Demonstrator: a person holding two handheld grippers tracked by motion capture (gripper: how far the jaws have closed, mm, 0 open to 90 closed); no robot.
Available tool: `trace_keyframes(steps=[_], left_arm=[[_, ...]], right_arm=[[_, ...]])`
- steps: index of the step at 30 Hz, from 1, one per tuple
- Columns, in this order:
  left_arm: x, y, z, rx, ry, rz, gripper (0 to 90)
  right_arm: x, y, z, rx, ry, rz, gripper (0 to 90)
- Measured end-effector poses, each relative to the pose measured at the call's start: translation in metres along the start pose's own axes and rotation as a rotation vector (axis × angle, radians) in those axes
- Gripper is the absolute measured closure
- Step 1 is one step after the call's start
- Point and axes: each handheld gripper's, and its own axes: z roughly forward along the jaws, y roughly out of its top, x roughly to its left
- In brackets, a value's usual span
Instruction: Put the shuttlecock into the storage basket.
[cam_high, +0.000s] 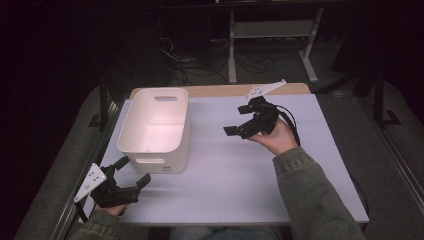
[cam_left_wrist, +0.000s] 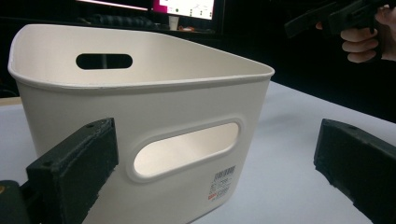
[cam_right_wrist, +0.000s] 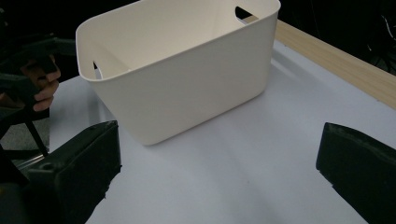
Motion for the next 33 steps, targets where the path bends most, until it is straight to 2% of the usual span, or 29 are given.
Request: trace_keyframes(steps=[4, 7, 19, 33], left_arm=[[0.0, 0.0, 0.0, -0.001, 0.001, -0.002, 0.0], [0.0, 0.0, 0.0, 0.0, 0.002, 0.0, 0.0], [0.0, 0.0, 0.0, 0.001, 0.004, 0.0, 0.0], [0.0, 0.0, 0.0, 0.002, 0.004, 0.002, 0.0]], right_arm=[[-0.002, -0.008, -0.003, 0.008, 0.0, 0.003, 0.0], [-0.004, -0.016, -0.005, -0.007, 0.017, 0.026, 0.0], [-0.007, -0.047, -0.015, -0.032, 0.03, 0.077, 0.0], [-0.012, -0.074, -0.023, -0.032, -0.006, 0.112, 0.0]])
